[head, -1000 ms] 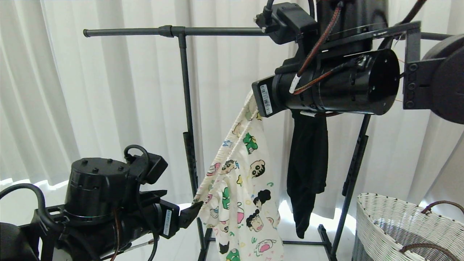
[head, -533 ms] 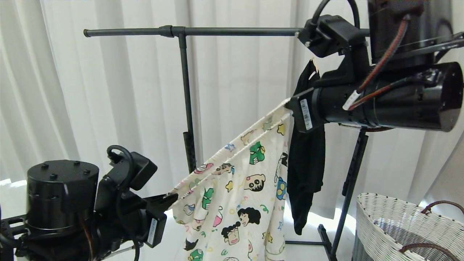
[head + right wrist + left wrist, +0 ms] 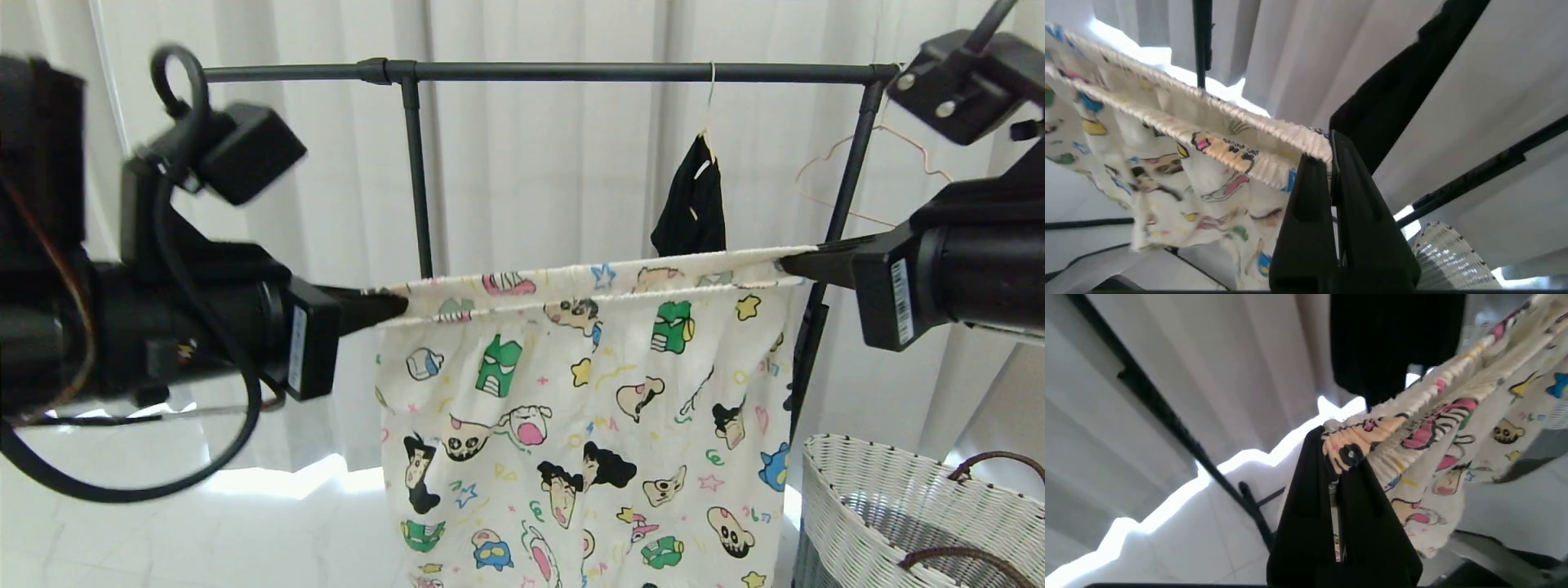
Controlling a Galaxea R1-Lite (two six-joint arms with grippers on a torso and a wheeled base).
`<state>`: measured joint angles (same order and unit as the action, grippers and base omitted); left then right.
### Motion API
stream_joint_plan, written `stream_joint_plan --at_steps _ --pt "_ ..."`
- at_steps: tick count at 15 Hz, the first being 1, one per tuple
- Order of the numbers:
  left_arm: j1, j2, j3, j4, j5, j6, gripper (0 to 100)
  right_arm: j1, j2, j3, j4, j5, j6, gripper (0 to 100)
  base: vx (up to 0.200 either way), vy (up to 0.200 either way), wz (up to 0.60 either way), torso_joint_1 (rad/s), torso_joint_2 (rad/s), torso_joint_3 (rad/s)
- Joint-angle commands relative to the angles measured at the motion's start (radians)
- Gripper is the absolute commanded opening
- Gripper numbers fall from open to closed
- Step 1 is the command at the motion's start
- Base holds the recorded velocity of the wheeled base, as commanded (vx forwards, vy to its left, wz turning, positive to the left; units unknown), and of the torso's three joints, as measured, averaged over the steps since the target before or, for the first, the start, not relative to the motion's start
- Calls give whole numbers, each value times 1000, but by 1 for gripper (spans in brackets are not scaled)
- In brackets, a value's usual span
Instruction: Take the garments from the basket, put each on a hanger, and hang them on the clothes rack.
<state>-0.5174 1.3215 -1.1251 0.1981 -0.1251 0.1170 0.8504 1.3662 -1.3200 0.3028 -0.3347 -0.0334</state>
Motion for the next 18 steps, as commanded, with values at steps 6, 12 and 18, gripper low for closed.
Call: stream_joint_plan --at_steps 6,12,18 --pt "-69 44 -389 264 -76 -56 0 -2 5 -163 2 8 -10 0 0 0 0 0 0 0" --pt "-81 56 -389 244 -73 -10 0 4 -93 -162 157 22 -19 0 0 0 0 0 0 0" --pt "-104 159 -406 92 -67 -8 0 223 -171 -156 317 148 -11 0 0 0 0 0 0 0"
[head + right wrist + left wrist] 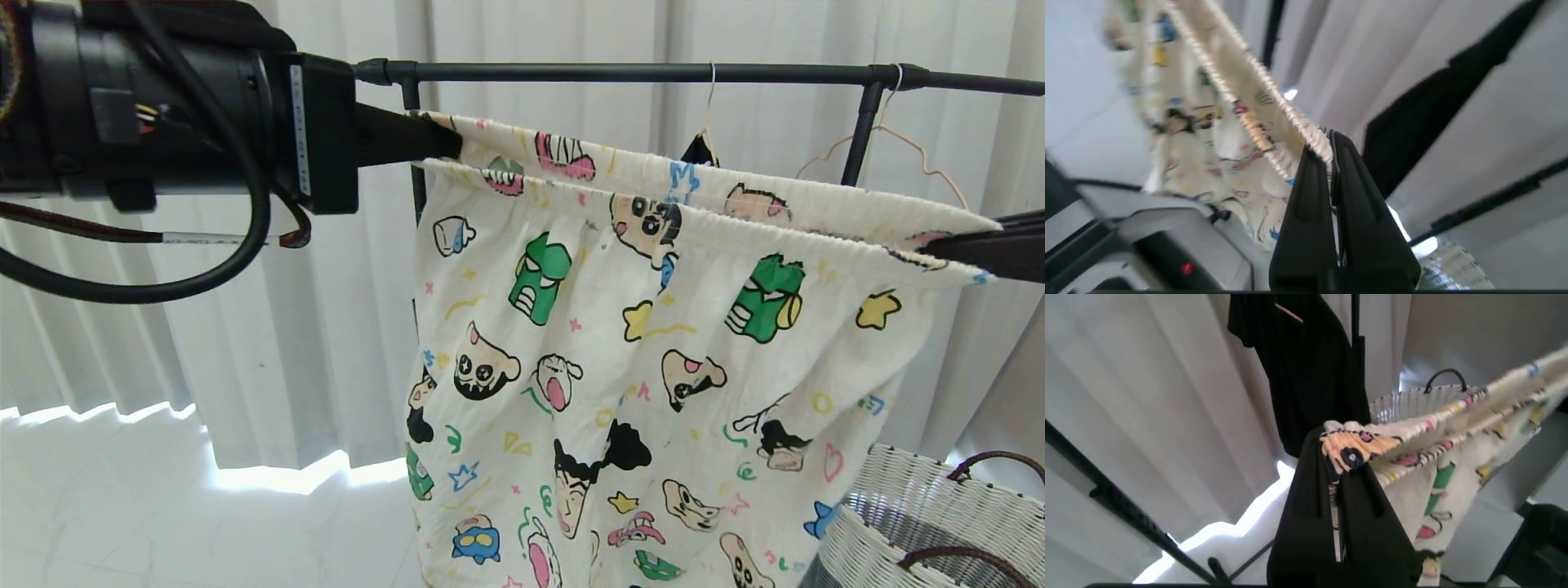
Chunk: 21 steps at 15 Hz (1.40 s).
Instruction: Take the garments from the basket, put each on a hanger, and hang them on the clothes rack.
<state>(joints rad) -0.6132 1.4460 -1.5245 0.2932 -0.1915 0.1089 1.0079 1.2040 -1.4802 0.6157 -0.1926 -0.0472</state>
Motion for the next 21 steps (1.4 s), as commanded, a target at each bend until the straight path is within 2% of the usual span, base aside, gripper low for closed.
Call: stream_joint_plan --at_steps 1,5,11,16,18,21 --pt "-22 47 -19 -17 21 -2 0 107 5 9 4 5 3 0 0 0 0 0 0 0" --pt "-34 45 -25 -20 64 -8 0 123 38 8 2 10 6 0 0 0 0 0 0 0" --pt "-31 -22 63 -19 64 -9 0 23 34 5 1 33 17 0 0 0 0 0 0 0" --pt "-33 -25 72 -19 63 -9 0 20 26 6 2 35 17 0 0 0 0 0 0 0" --pt "-51 -53 92 -9 60 -11 0 -35 35 5 -7 31 4 0 0 0 0 0 0 0" --pt "-92 -148 152 58 55 -11 0 -149 108 5 -189 42 -14 0 0 0 0 0 0 0"
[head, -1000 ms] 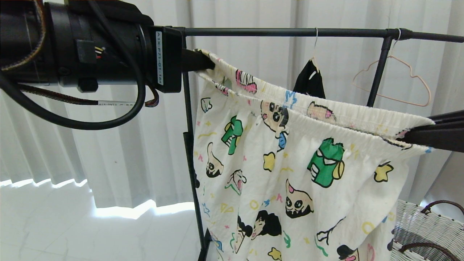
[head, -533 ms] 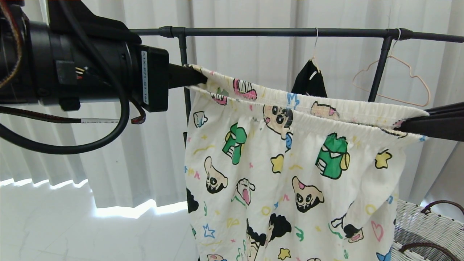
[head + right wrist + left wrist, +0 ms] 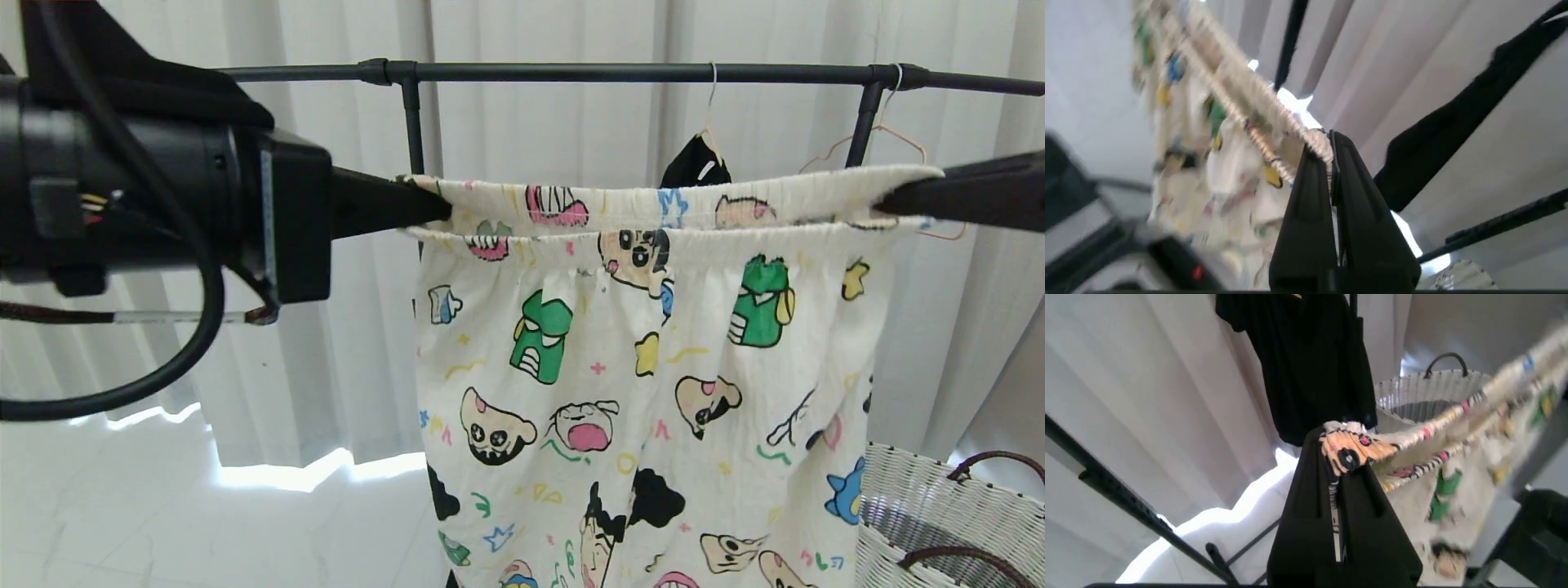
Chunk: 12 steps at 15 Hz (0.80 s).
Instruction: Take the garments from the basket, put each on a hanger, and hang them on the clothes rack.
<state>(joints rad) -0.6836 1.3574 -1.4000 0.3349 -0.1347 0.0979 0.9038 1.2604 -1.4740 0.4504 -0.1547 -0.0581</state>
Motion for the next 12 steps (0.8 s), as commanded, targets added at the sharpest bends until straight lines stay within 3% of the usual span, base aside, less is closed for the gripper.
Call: stream_joint_plan --at_steps 1,6,12 --pt "-48 -101 44 52 -5 0 0 -52 83 -3 -93 14 -3 0 0 0 0 0 0 0" --pt "-263 -218 107 98 -10 0 0 -48 208 -9 -288 47 -8 0 0 0 0 0 0 0" --pt "-298 -212 101 98 -8 0 0 -43 208 -9 -295 47 -12 0 0 0 0 0 0 0"
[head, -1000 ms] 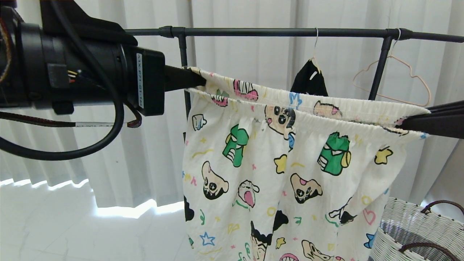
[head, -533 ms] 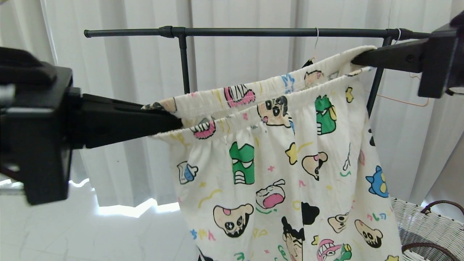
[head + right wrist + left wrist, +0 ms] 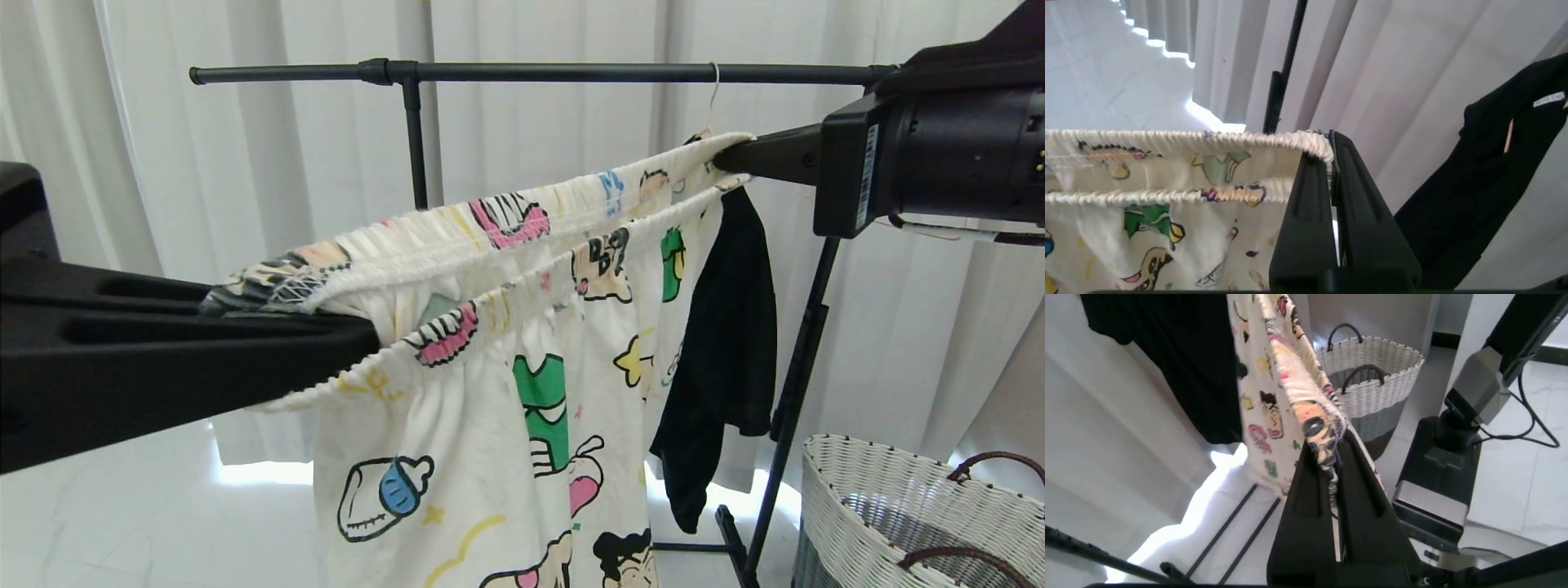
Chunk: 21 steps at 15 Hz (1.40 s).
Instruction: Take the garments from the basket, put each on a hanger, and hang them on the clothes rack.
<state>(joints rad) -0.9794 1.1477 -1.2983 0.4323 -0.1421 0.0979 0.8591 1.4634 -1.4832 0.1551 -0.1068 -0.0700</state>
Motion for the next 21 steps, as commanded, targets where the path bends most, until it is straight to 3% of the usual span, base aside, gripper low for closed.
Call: stream_joint_plan --at_steps 1,4,9,13,21 --pt "-2 -2 1 0 -1 0 0 0 5 1 0 -1 -1 0 0 0 0 0 0 0" --pt "4 1 4 0 6 0 0 0 -17 3 6 -2 -2 0 0 0 0 0 0 0" --pt "166 107 -45 -1 174 46 0 3 -153 9 176 -4 -33 0 0 0 0 0 0 0" --pt "176 165 -64 -7 234 43 0 90 -183 37 230 -8 -42 0 0 0 0 0 0 0" --pt "199 175 -70 -63 276 39 0 93 -189 49 230 -10 -42 0 0 0 0 0 0 0"
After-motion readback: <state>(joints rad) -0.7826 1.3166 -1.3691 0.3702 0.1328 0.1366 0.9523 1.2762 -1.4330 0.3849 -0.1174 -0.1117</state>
